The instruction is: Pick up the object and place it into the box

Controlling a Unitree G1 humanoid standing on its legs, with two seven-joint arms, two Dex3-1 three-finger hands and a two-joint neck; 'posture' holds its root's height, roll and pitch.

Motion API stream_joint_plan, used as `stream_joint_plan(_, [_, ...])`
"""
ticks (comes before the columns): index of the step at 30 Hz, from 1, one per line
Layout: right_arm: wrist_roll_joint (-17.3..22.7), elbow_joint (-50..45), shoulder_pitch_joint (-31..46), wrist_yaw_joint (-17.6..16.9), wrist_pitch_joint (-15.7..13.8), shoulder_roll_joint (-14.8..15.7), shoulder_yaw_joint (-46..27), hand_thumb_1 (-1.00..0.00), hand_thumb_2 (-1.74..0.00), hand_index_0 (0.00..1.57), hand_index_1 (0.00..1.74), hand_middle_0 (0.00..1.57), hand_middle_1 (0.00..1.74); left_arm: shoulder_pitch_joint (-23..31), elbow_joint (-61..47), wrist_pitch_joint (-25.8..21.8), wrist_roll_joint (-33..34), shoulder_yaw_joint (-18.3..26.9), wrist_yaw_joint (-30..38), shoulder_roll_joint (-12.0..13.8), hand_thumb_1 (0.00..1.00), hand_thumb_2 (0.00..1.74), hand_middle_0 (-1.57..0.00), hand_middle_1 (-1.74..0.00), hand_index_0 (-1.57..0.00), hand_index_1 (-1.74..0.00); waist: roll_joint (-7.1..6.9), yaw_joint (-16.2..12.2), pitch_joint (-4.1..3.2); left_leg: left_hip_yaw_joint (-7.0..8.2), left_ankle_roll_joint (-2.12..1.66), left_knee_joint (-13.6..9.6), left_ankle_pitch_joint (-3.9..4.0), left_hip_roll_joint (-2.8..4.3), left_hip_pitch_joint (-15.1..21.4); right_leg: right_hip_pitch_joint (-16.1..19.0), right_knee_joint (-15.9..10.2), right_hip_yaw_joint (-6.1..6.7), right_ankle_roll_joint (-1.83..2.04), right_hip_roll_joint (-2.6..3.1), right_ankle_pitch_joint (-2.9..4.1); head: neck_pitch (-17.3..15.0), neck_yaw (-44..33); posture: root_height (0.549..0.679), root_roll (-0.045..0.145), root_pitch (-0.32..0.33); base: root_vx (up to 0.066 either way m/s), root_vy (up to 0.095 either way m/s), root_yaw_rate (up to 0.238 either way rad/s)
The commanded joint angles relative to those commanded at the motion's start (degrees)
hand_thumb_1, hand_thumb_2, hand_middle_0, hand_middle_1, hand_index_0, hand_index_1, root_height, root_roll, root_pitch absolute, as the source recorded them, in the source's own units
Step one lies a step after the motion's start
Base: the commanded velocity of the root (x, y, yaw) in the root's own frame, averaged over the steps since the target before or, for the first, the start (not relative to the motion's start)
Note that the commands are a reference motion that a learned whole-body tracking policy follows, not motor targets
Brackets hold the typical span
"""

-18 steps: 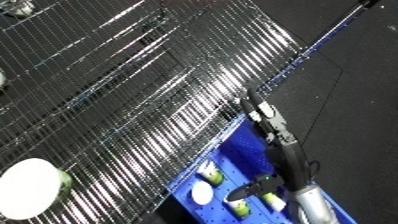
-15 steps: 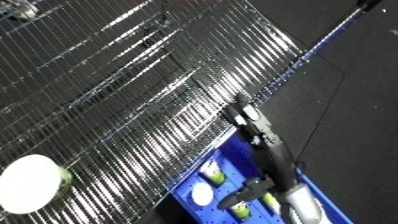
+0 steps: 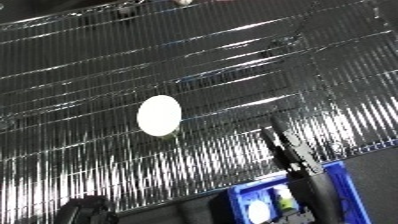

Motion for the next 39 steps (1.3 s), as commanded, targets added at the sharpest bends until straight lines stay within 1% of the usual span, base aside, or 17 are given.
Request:
stream_joint_plan(5, [-0.3,-0.5,-0.5,-1.2,1.0,0.0,0.8,0.0,0.0,0.0,0.0,0.0,0.0,0.1,0.0,0.7,0.3,-0.3,-0.6,0.0,1.0,1.74,-1.57,-1.74,-1.57,-1.74,-0.22,0.9,-0.18,-0.11,-0.03,0.3,-0.1,-0.3,0.4,0.5,0.3,-0.57,0.05,-0.46,-0.32,-0.9,-0.6,0.636,0.066,-0.014,0.054,-0.001,0.181])
stream_joint_plan(12, [-0.4,-0.3,-0.6,-2.4,1.5,-0.1,1.2,0.0,0.0,0.0,0.0,0.0,0.0,0.6,-0.1,0.8,0.4,-0.4,-0.7,0.3,1.0,1.74,-1.57,-1.74,-1.57,-1.74,-0.28,1.6,-0.31,0.0,0.0,0.7,-0.19,-0.46,0.6,0.6,1.4,-1.08,0.08,-0.78,-0.65,-2.4,0.7,0.633,0.064,-0.025,0.049,0.015,0.127])
stream_joint_plan(17, [-0.4,0.0,-0.6,-2.5,1.6,-0.3,1.0,0.0,0.0,0.0,0.0,0.0,0.0,1.2,-0.8,1.2,0.4,0.0,-0.8,0.7,1.0,1.74,-1.57,-1.74,-1.57,-1.74,-0.17,2.0,-0.22,-0.01,0.07,1.6,-0.43,-0.61,0.2,0.0,2.4,-1.18,0.07,-0.95,-0.77,-1.0,2.2,0.63,0.063,-0.031,0.048,0.023,0.086])
stream_joint_plan(20, [-0.1,0.1,-1.0,-2.6,1.7,-0.8,1.1,0.0,0.0,0.0,0.0,0.0,0.0,1.5,-1.3,1.4,0.2,0.0,-0.7,1.0,1.0,1.74,-1.57,-1.74,-1.57,-1.74,-0.11,2.1,-0.08,0.0,0.19,1.9,-0.54,-0.69,-0.2,-0.6,3.0,-1.15,0.06,-0.88,-0.83,-0.3,3.1,0.629,0.062,-0.031,0.026,0.026,0.045])
stream_joint_plan(22, [0.2,0.4,-1.5,-2.5,1.7,-1.1,1.2,0.0,0.0,0.0,0.0,0.0,0.0,1.5,-1.6,1.5,0.1,-0.1,-0.6,1.1,1.0,1.74,-1.57,-1.74,-1.57,-1.74,-0.05,2.2,0.01,0.01,0.21,2.0,-0.48,-0.7,-0.4,-0.9,3.2,-1.17,0.07,-0.87,-0.79,0.2,3.5,0.628,0.061,-0.031,0.024,0.027,0.035])
stream_joint_plan(27, [0.9,2.4,-3.2,-1.9,1.4,-1.1,1.0,0.0,0.0,0.0,0.0,0.0,0.0,1.2,-1.4,1.2,-0.1,-0.8,-0.8,1.0,1.0,1.74,-1.57,-1.74,-1.57,-1.74,0.17,2.5,0.15,0.02,0.13,2.7,-0.55,-0.96,-1.3,-1.7,3.7,-1.34,0.13,-1.12,-0.62,0.7,4.5,0.626,0.062,-0.032,0.033,0.029,0.052])
stream_joint_plan(30, [1.3,3.7,-4.9,-1.5,1.5,-1.0,1.0,0.0,0.0,0.0,0.0,0.0,0.0,0.6,-1.2,1.1,-0.1,-1.3,-0.8,0.9,1.0,1.74,-1.57,-1.74,-1.57,-1.74,0.35,2.9,0.37,0.01,0.18,3.5,-0.65,-1.14,-2.1,-2.6,4.5,-1.52,0.1,-1.3,-0.55,1.6,5.3,0.623,0.062,-0.031,0.03,0.024,0.075])
stream_joint_plan(34, [1.6,5.0,-7.4,-1.4,1.9,-1.0,1.2,0.0,0.0,0.0,0.0,0.0,0.0,-0.2,-1.6,1.2,-0.1,-1.8,-0.4,1.1,1.0,1.74,-1.57,-1.74,-1.57,-1.74,0.66,3.3,0.65,-0.05,0.36,5.1,-1.01,-1.42,-3.7,-4.2,6.1,-1.75,-0.08,-1.49,-0.74,2.7,6.7,0.619,0.062,-0.027,0.012,0.025,0.082])
stream_joint_plan(39, [1.4,5.8,-10.4,-1.8,3.3,-0.7,1.6,0.0,0.0,0.0,0.0,0.0,0.0,-1.0,-2.1,0.9,-0.3,-2.3,0.5,1.2,1.0,1.74,-1.57,-1.74,-1.57,-1.74,1.15,3.6,0.66,-0.01,0.65,7.9,-1.82,-1.76,-6.7,-7.6,9.2,-1.85,-0.43,-1.4,-1.42,5.0,7.5,0.611,0.062,-0.013,-0.002,0.038,0.07])
